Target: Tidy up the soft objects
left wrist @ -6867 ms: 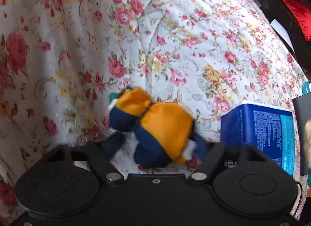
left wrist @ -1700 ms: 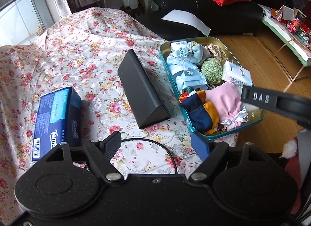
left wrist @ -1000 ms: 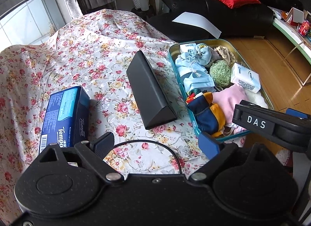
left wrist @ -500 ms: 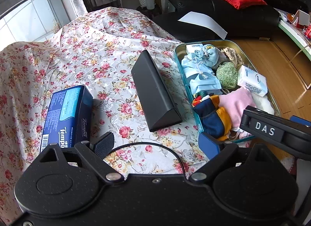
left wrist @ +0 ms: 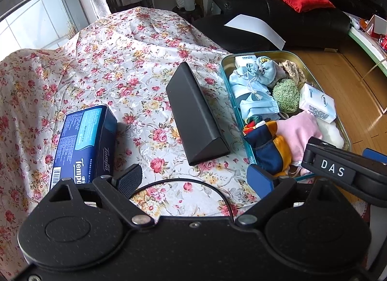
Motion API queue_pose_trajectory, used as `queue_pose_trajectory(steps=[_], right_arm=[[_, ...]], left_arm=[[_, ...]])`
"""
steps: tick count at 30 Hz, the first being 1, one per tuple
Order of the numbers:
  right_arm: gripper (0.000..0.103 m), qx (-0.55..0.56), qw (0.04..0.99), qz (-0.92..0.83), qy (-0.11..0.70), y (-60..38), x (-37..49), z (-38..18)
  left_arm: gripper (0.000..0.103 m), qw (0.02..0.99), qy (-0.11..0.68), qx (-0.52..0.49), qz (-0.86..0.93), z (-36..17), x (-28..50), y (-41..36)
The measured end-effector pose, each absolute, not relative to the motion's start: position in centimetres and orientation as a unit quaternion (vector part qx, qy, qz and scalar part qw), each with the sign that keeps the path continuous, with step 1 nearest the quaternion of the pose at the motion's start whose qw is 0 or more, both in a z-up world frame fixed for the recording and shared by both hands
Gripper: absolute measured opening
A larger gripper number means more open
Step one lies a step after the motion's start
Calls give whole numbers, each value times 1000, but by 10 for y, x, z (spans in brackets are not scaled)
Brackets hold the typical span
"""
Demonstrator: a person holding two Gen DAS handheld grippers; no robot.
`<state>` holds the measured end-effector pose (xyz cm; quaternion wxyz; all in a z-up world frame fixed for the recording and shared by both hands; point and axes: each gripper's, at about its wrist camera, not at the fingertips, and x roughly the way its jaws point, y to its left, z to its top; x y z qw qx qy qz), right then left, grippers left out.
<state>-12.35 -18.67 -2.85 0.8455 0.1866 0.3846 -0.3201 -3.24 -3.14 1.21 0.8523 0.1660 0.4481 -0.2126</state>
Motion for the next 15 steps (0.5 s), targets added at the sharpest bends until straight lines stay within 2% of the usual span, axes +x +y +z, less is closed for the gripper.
queue_pose_trajectory(steps=[15], right_arm=[[95, 184, 845, -320, 386, -186, -123, -30]], left_arm=[[91, 851, 451, 166, -213, 10, -31, -31]])
